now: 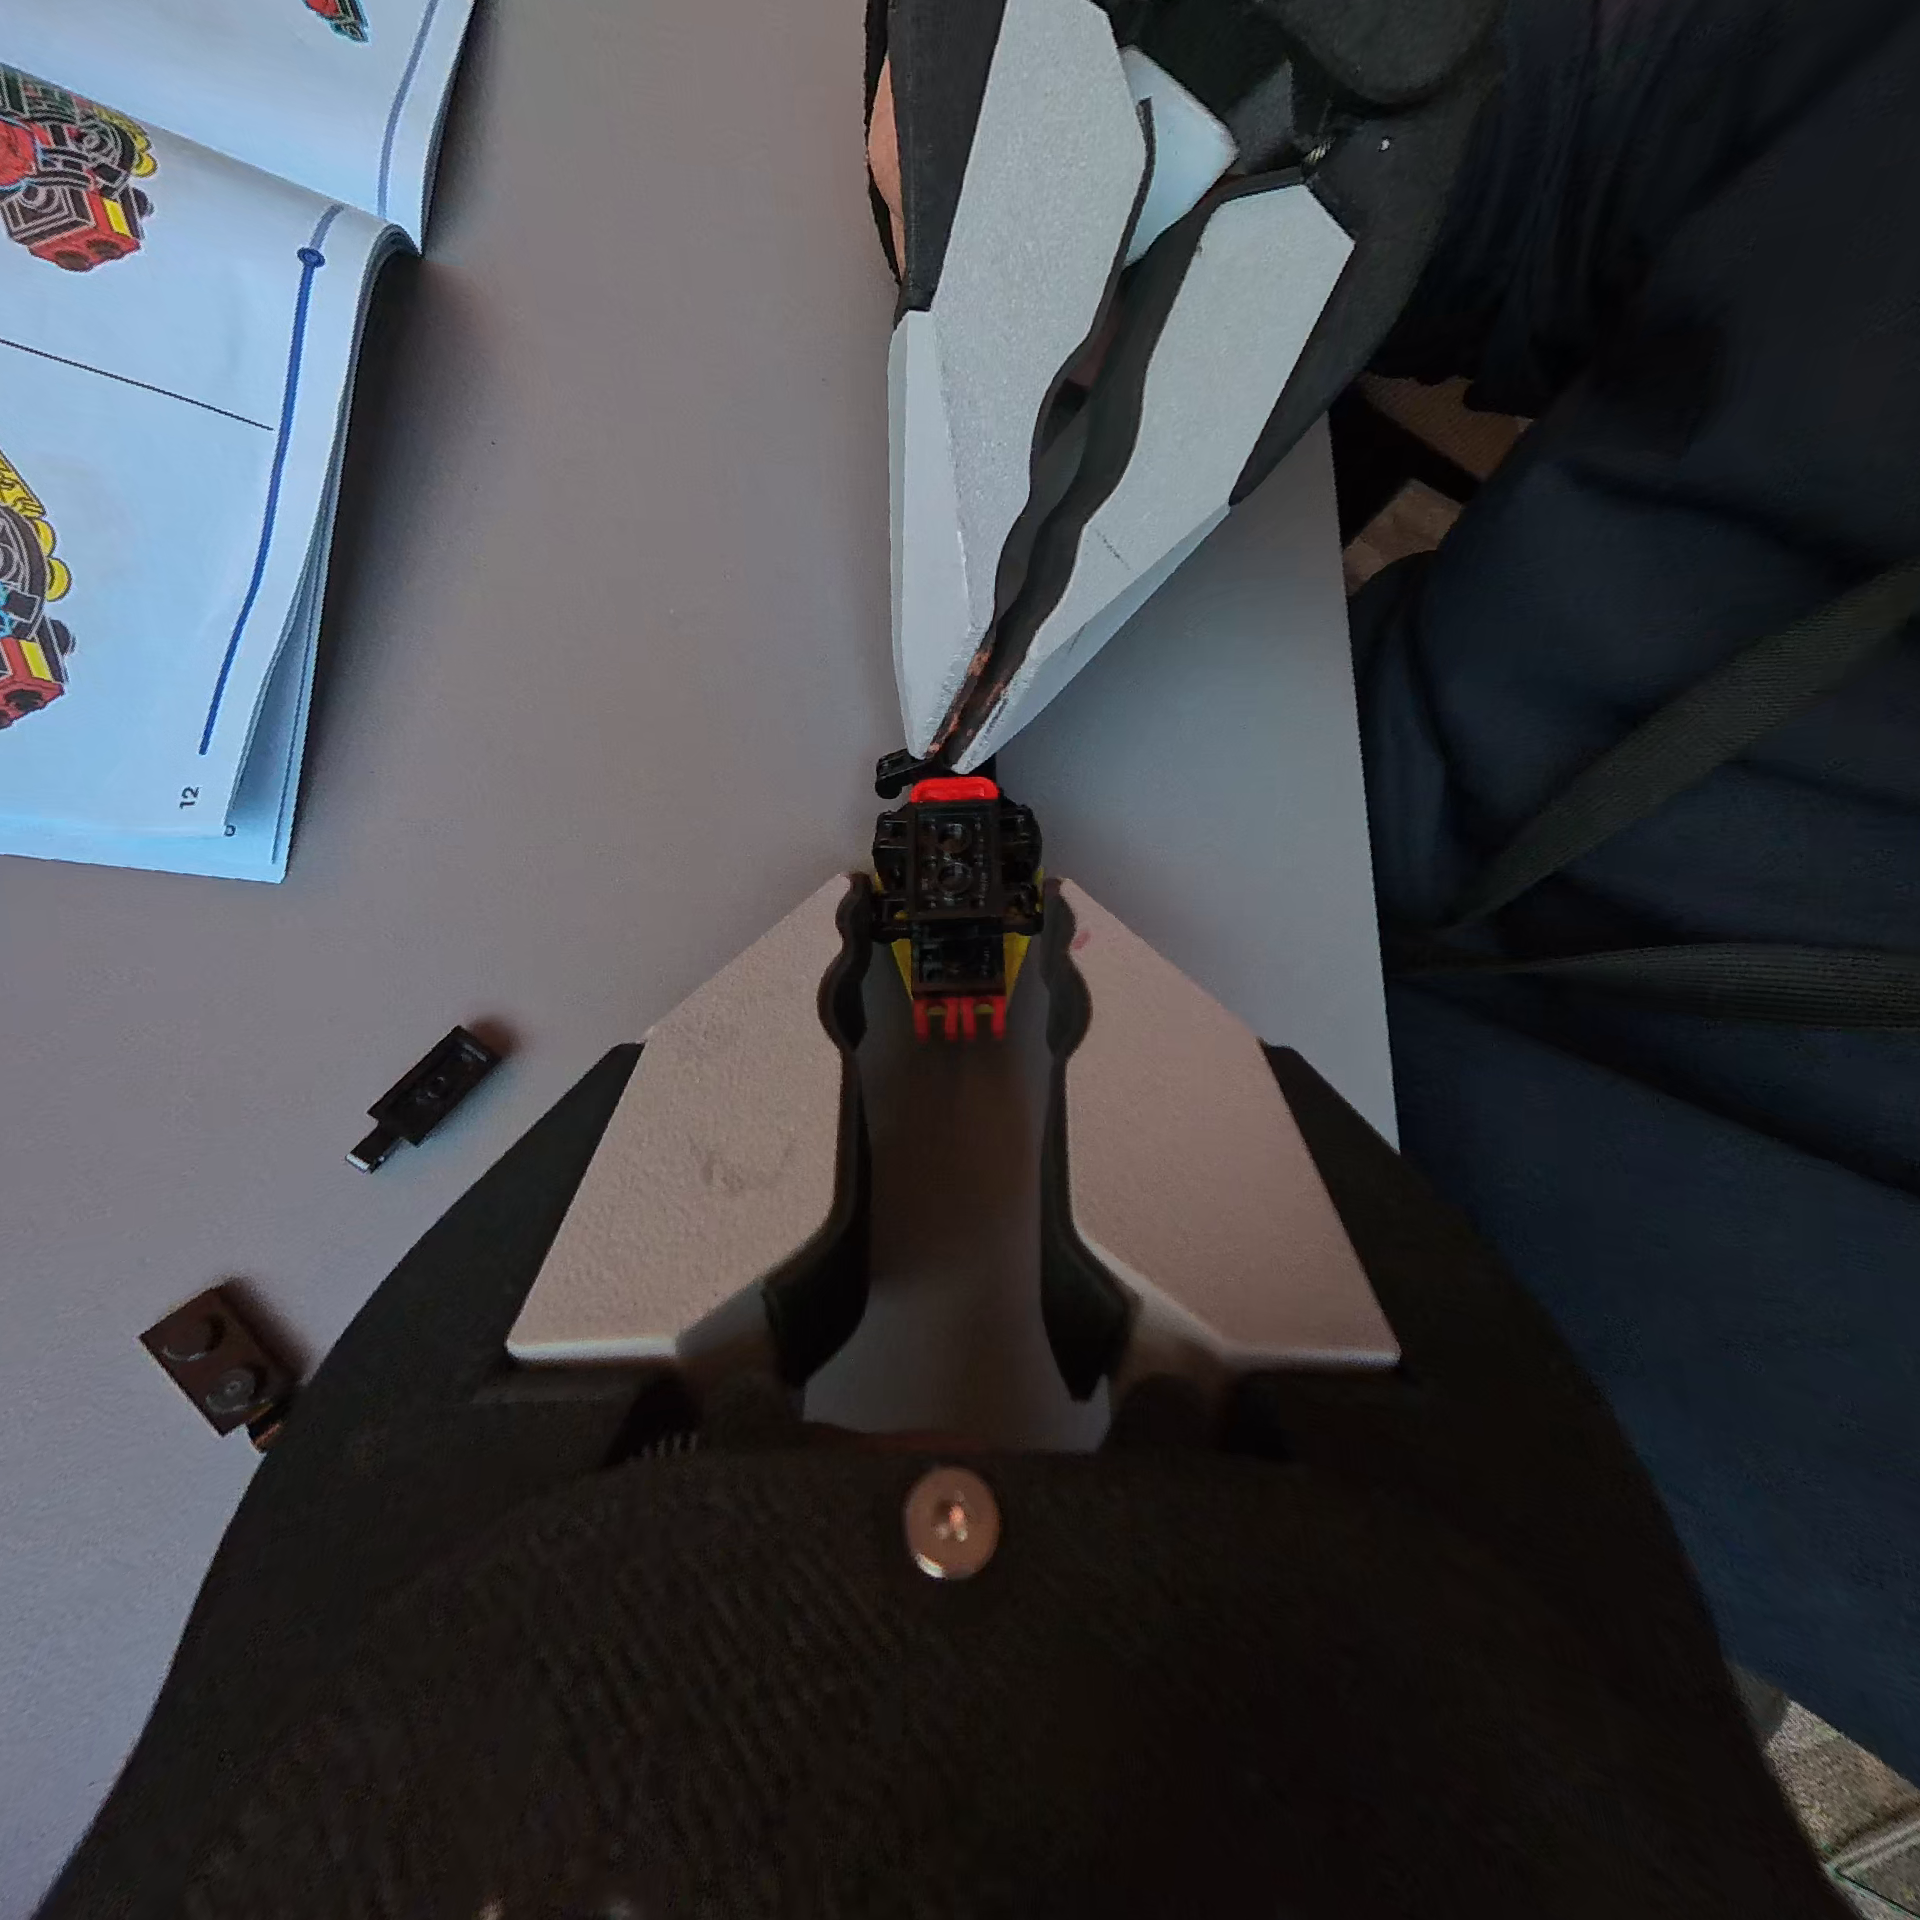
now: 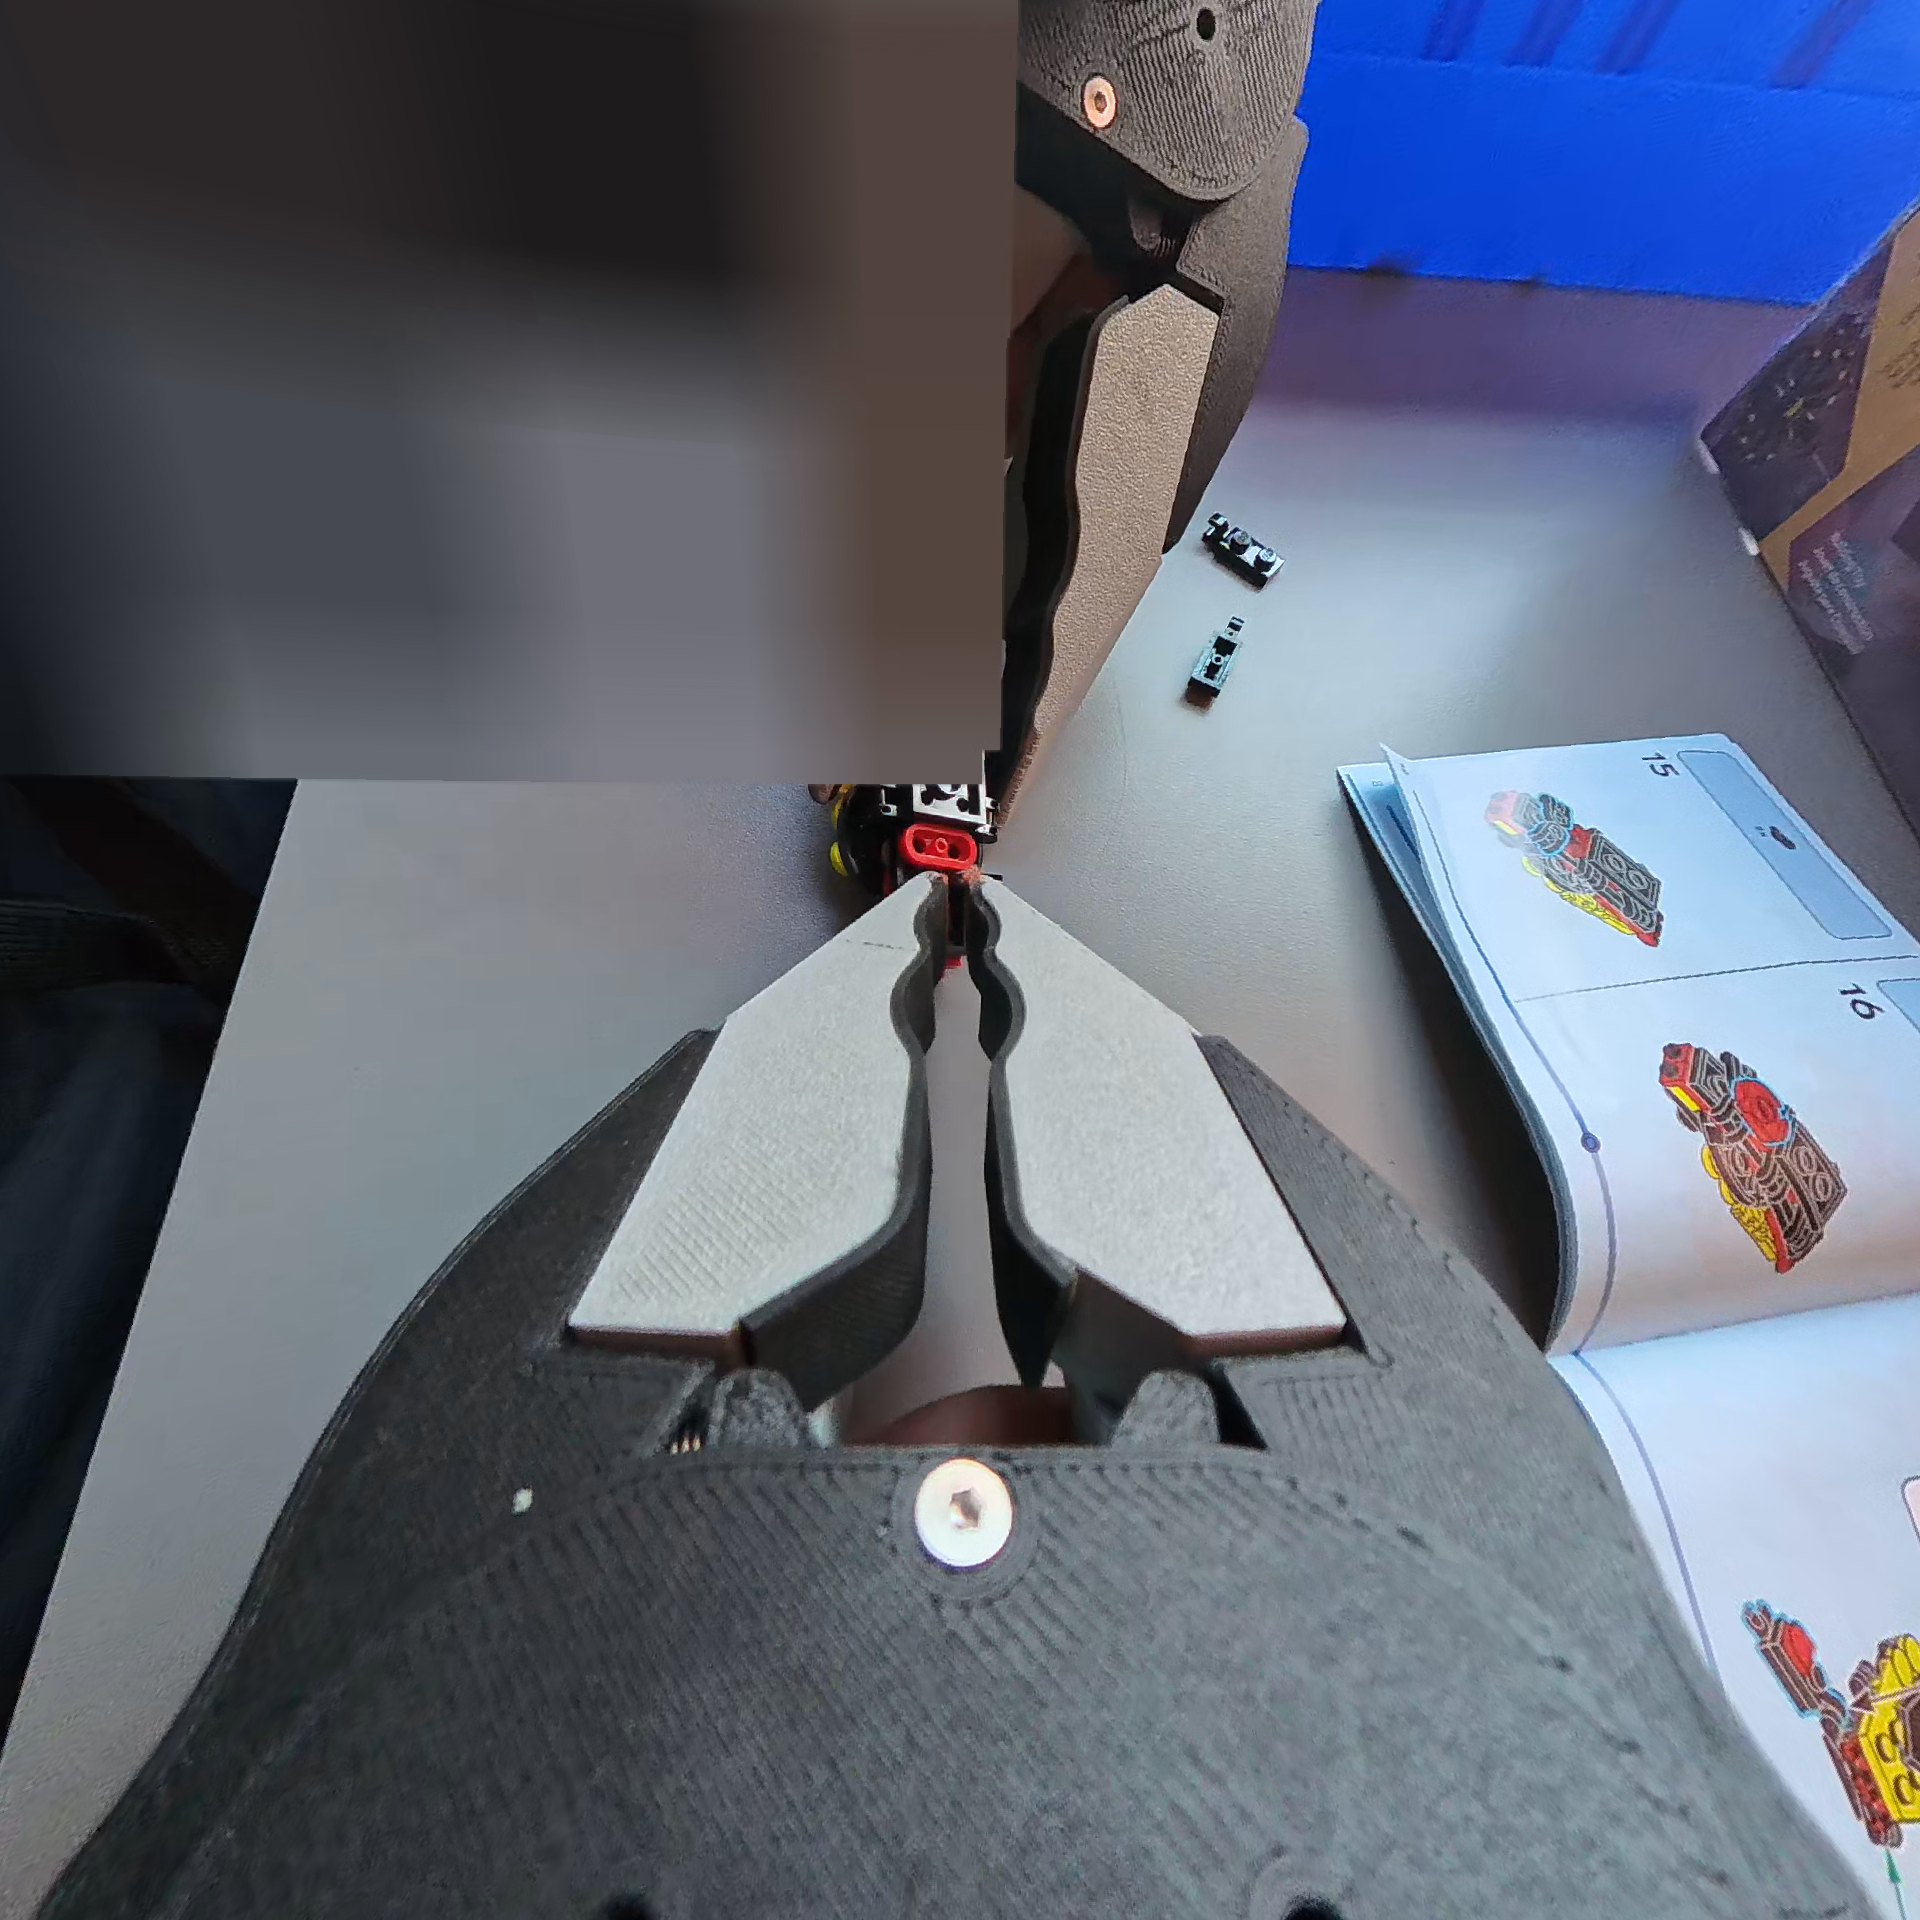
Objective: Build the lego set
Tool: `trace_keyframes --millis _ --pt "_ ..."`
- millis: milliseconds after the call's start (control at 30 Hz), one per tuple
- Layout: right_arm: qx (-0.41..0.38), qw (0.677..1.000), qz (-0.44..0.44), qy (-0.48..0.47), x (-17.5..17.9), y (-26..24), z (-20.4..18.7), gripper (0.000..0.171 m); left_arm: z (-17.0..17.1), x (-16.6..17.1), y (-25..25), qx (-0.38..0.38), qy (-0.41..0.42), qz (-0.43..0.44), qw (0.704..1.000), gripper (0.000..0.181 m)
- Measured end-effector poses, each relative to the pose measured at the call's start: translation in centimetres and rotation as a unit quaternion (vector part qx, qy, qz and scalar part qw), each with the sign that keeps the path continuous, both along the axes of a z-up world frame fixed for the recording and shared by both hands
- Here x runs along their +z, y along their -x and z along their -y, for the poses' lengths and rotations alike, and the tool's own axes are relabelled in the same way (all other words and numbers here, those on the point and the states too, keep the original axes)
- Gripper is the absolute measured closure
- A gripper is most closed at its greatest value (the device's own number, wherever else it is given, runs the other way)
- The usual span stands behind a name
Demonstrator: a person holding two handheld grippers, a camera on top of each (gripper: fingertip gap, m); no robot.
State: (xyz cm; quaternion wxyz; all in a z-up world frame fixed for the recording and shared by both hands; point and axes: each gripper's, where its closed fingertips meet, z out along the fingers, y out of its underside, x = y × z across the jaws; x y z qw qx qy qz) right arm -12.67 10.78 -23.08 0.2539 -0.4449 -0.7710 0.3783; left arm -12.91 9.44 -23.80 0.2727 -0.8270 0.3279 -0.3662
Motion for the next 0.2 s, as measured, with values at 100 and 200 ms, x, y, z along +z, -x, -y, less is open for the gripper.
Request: trace_keyframes --millis 100,200 --pt "0.002 1.0 -0.001 -0.002 0.0 -0.02 0.02 0.171 0.0 0.0 -0.01 0.0 -0.001 0.0 1.0 0.151" --pt "0.004 1.0 -0.009 -0.017 0.01 -0.04 0.04 0.171 0.0 0.01 -0.02 -0.001 -0.005 -0.003 1.0 0.151"
